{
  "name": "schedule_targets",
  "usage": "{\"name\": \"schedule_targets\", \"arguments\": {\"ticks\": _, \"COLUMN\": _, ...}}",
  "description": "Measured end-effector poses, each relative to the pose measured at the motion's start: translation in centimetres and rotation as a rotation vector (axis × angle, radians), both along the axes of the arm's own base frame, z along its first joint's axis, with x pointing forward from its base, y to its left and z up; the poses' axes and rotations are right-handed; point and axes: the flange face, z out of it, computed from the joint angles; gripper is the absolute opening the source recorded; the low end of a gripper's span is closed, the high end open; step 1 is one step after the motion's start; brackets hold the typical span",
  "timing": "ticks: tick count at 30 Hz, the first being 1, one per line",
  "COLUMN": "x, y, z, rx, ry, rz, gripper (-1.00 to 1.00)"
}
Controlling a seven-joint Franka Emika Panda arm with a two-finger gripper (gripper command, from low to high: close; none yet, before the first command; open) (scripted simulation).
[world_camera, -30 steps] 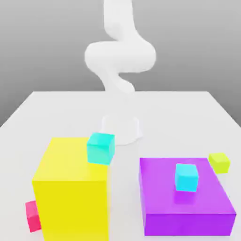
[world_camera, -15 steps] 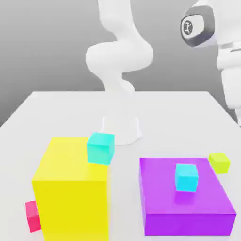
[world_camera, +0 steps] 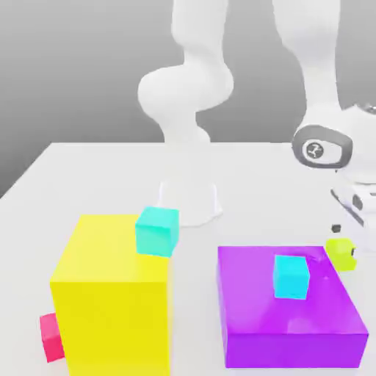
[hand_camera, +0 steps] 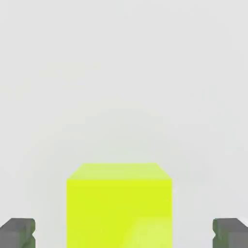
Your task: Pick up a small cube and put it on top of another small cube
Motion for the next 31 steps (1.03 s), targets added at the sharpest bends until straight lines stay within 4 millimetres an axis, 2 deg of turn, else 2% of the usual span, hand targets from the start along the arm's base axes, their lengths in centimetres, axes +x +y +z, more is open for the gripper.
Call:
{"name": "schedule_targets", "arguments": {"ticks": 7, "x": 0.0, "y": 0.0, "z": -0.1, "rx": -0.001, "ry": 0.000, "rz": 0.000, "gripper": -1.00}}
{"name": "schedule_targets", "arguments": {"ticks": 13, "x": 0.1, "y": 0.0, "z": 5.3, "rx": -0.002, "ry": -0.001, "rz": 0.000, "gripper": -1.00}}
{"name": "schedule_targets", "arguments": {"ticks": 14, "x": 1.4, "y": -0.6, "z": 6.4, "rx": -0.004, "ry": -0.003, "rz": -0.008, "gripper": -1.00}}
{"name": "schedule_targets", "arguments": {"ticks": 17, "x": 7.2, "y": -4.1, "z": 10.2, "rx": -0.007, "ry": -0.008, "rz": -0.055, "gripper": -1.00}}
{"name": "schedule_targets", "arguments": {"ticks": 19, "x": 10.9, "y": -7.4, "z": 12.9, "rx": -0.008, "ry": -0.009, "rz": -0.086, "gripper": -1.00}}
{"name": "schedule_targets", "arguments": {"ticks": 23, "x": 15.8, "y": -14.3, "z": 18.1, "rx": -0.003, "ry": -0.001, "rz": -0.114, "gripper": -1.00}}
{"name": "schedule_targets", "arguments": {"ticks": 25, "x": 16.6, "y": -15.7, "z": 17.2, "rx": 0.000, "ry": 0.002, "rz": -0.121, "gripper": -1.00}}
{"name": "schedule_targets", "arguments": {"ticks": 27, "x": 16.8, "y": -16.1, "z": 14.9, "rx": 0.001, "ry": 0.003, "rz": -0.123, "gripper": -1.00}}
{"name": "schedule_targets", "arguments": {"ticks": 28, "x": 16.8, "y": -16.2, "z": 13.7, "rx": 0.000, "ry": 0.002, "rz": -0.124, "gripper": 1.00}}
{"name": "schedule_targets", "arguments": {"ticks": 31, "x": 16.8, "y": -16.2, "z": 13.7, "rx": 0.000, "ry": 0.002, "rz": -0.124, "gripper": 1.00}}
